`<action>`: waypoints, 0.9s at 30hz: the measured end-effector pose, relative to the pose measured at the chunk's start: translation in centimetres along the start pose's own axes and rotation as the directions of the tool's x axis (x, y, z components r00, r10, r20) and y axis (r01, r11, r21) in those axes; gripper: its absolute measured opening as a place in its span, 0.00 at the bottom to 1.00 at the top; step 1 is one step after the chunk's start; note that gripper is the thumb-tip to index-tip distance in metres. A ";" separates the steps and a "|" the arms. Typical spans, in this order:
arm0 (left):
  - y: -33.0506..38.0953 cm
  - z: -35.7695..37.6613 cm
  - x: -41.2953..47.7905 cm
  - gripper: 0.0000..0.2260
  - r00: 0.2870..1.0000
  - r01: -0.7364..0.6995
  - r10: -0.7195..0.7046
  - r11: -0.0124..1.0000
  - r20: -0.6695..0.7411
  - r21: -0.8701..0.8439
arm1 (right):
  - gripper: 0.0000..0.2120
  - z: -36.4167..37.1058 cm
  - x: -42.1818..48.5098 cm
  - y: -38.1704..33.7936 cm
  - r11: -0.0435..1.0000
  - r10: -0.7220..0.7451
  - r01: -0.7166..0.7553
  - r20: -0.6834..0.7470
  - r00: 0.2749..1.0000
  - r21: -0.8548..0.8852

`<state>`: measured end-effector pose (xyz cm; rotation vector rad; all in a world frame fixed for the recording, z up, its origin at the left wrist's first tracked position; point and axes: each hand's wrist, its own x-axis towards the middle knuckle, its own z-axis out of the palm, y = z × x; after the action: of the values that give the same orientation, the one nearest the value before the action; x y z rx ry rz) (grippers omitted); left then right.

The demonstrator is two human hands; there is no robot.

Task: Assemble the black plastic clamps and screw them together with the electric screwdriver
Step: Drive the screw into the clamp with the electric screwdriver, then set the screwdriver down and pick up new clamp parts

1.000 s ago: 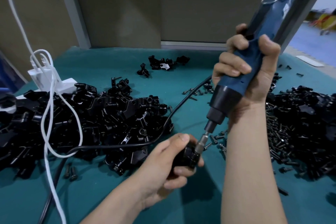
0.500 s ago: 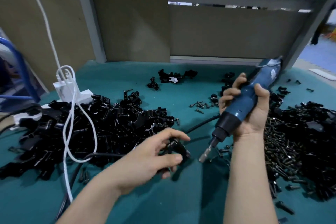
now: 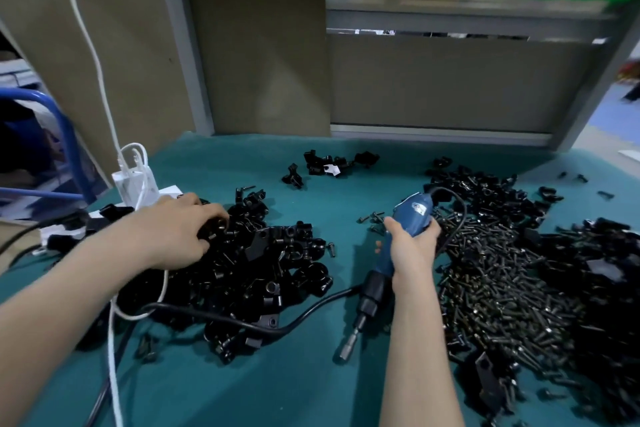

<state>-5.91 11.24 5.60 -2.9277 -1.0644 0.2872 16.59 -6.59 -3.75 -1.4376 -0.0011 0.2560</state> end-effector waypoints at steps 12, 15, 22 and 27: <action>9.8 -2.0 17.6 0.30 0.999 0.035 -0.038 0.958 -0.005 -0.284 | 0.36 -0.5 0.2 0.8 0.891 -0.229 0.170 -0.092 0.969 -0.420; 10.9 0.0 21.3 0.28 0.995 0.100 -0.102 0.951 0.007 -0.292 | 0.30 -0.8 0.7 1.1 0.894 -0.224 0.204 -0.004 0.974 -0.398; 10.9 2.7 24.6 0.10 0.976 0.143 -0.194 0.911 -0.096 -0.388 | 0.25 -1.0 1.2 0.6 0.895 -0.181 0.177 0.029 0.983 -0.410; 17.4 0.7 24.5 0.11 0.986 -0.122 0.047 0.851 -0.157 -0.510 | 0.24 -1.8 2.2 -0.2 0.908 -0.149 0.163 0.066 0.987 -0.386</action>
<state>23.44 13.46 -0.53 -3.4010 -1.1436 -0.2519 19.05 -7.97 -4.17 -1.8214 -0.2059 0.1526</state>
